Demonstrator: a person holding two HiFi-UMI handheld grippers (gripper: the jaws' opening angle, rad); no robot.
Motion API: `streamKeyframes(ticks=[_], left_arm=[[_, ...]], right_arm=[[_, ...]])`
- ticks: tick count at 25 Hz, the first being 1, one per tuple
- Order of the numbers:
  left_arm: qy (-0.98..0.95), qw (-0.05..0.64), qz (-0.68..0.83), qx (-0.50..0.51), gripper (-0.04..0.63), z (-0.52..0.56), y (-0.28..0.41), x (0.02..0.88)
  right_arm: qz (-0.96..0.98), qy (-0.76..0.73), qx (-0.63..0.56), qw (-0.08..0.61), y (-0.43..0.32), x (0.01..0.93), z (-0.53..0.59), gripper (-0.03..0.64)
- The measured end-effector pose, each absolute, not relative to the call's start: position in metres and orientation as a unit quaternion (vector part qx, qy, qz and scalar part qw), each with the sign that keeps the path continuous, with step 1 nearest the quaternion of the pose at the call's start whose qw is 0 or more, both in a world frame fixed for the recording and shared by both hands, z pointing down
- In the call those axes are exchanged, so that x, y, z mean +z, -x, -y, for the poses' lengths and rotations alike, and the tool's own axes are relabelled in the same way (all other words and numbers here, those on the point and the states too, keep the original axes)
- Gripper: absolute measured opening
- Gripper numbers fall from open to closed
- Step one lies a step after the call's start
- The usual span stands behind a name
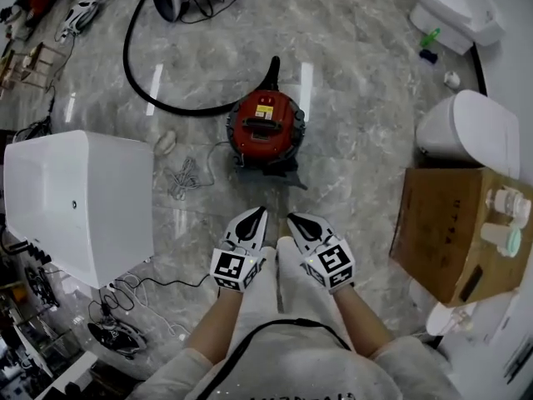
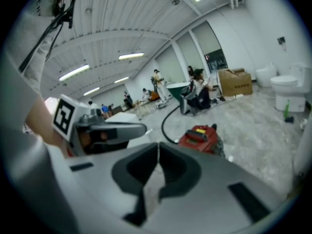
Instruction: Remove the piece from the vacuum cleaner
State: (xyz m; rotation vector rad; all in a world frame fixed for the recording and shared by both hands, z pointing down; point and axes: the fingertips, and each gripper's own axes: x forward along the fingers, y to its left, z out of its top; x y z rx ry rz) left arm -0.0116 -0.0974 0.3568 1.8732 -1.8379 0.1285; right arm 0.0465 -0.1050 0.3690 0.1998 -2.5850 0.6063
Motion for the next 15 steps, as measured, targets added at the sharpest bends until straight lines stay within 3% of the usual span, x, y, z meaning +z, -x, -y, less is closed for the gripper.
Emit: streamKeyframes(ticks=[15], left_arm=[[-0.699, 0.313, 0.639, 0.072, 0.023, 0.111, 0.027, 0.483]], right_arm=[[0.923, -0.122, 0.263, 0.252, -0.028, 0.482, 0.125, 0.015]])
